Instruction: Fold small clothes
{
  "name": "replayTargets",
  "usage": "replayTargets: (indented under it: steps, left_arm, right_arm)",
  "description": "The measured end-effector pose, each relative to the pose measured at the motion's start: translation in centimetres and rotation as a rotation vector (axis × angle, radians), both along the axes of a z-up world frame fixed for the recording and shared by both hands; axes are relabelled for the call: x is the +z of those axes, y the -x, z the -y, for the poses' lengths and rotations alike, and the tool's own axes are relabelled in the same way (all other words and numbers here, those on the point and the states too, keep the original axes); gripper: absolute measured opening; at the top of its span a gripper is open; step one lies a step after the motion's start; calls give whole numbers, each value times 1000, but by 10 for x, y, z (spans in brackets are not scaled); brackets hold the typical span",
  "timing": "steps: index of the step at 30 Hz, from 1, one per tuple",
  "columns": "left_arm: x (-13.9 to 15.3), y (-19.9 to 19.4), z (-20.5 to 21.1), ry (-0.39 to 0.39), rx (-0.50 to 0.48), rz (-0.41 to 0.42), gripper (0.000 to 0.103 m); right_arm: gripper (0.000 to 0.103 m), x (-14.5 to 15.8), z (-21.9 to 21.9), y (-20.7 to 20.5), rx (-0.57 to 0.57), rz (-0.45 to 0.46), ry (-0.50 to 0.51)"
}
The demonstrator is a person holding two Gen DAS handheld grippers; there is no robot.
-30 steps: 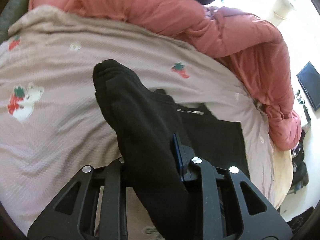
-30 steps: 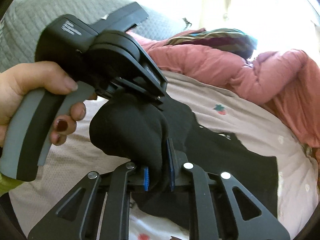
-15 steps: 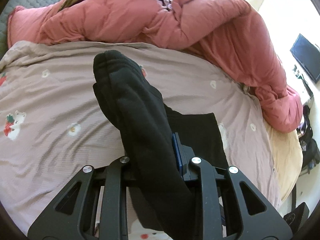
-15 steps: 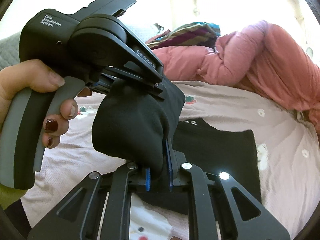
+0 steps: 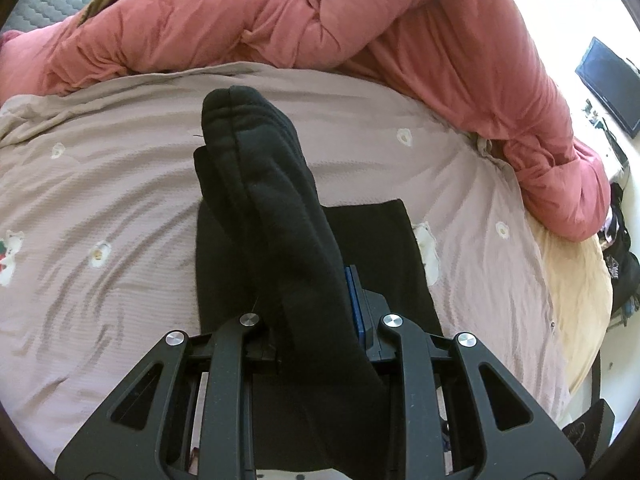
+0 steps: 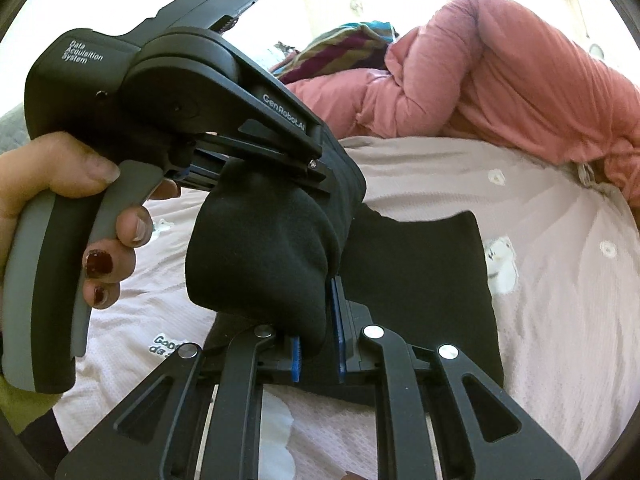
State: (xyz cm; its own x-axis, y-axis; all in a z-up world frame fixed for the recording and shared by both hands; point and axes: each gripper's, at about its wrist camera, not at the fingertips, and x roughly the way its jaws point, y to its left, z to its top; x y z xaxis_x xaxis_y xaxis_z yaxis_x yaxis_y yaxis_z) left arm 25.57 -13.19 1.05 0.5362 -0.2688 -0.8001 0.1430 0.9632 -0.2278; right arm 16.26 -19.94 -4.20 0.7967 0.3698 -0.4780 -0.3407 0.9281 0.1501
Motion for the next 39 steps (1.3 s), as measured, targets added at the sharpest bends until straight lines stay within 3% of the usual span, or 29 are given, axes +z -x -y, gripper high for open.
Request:
replayTargets:
  steps: [6,13,14,15,16,17,20,24,32,34,39]
  left_arm:
    - [-10,-3,12,-12,-17,-19,16]
    - [-22,-2,18,41,-19,-46,20]
    - [-22,-2,19,51,-29,-46,22]
    - [-22,-1,20,65,-37,-42,30]
    - [-20,0,19,94,-43,-36,47]
    - [-19,2,17,135,-47,-28,54]
    - [-6,13,10,213,-63,22,56]
    - [1,23,-8,146,-24,65,56]
    - [-47,28,-43,50,62,-11,56]
    - [-55,33,-45,48,55,-16,56]
    - [-62,42,-45,27,51,13,56]
  right_arm:
    - [11,-8,10,-2,-23,-45,-23]
    - [9,-16,16,-1,-38,-78,-33]
    - [9,-17,17,-2,-41,-83,-35]
    - [9,-19,19,-1,-43,-89,-38]
    - [9,-20,21,-2,-47,-97,-43]
    - [9,-21,22,-2,-53,-103,-48]
    - [9,-27,34,-6,-93,-144,-78]
    - [12,-39,59,-10,-130,-234,-177]
    - [35,-39,81,2,-103,-309,-268]
    - [52,-29,89,10,-101,-297,-274]
    - [60,0,113,8,-127,-227,-260]
